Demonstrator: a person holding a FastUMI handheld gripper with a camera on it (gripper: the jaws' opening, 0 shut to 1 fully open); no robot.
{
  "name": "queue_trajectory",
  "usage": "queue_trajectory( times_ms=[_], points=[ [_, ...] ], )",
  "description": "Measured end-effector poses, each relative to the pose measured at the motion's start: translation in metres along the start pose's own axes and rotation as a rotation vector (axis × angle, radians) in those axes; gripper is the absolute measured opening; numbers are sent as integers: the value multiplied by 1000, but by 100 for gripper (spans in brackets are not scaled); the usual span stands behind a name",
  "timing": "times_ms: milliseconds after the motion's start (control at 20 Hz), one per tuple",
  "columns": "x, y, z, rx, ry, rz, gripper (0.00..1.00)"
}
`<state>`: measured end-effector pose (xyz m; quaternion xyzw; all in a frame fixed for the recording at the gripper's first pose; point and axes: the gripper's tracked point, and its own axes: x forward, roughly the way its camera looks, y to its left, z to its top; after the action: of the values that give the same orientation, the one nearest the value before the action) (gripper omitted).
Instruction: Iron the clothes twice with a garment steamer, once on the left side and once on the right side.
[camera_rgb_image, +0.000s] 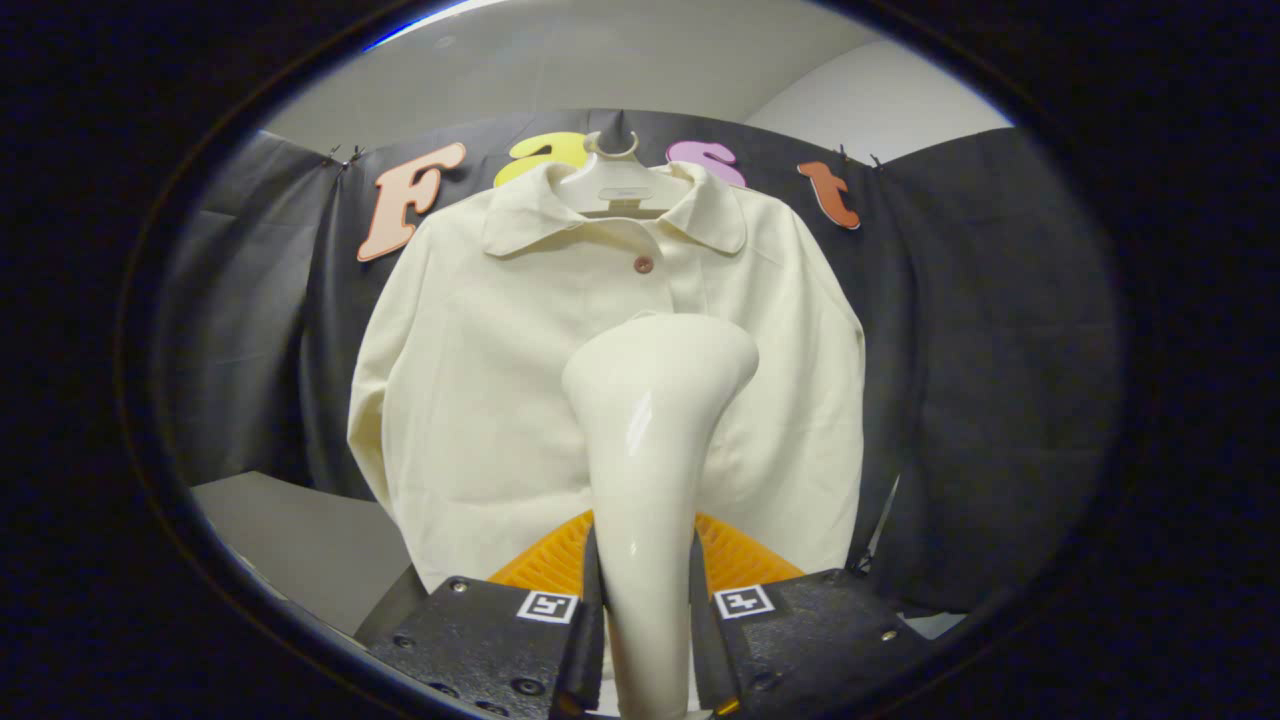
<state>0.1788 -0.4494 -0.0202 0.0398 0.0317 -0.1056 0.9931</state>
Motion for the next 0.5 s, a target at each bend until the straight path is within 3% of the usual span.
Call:
queue_trajectory(
  times_ms=[350, 500],
  points=[
    [23, -11, -1, 46, 22, 128, 36],
    [26, -23, -12, 71, 9, 124, 35]
  ],
)
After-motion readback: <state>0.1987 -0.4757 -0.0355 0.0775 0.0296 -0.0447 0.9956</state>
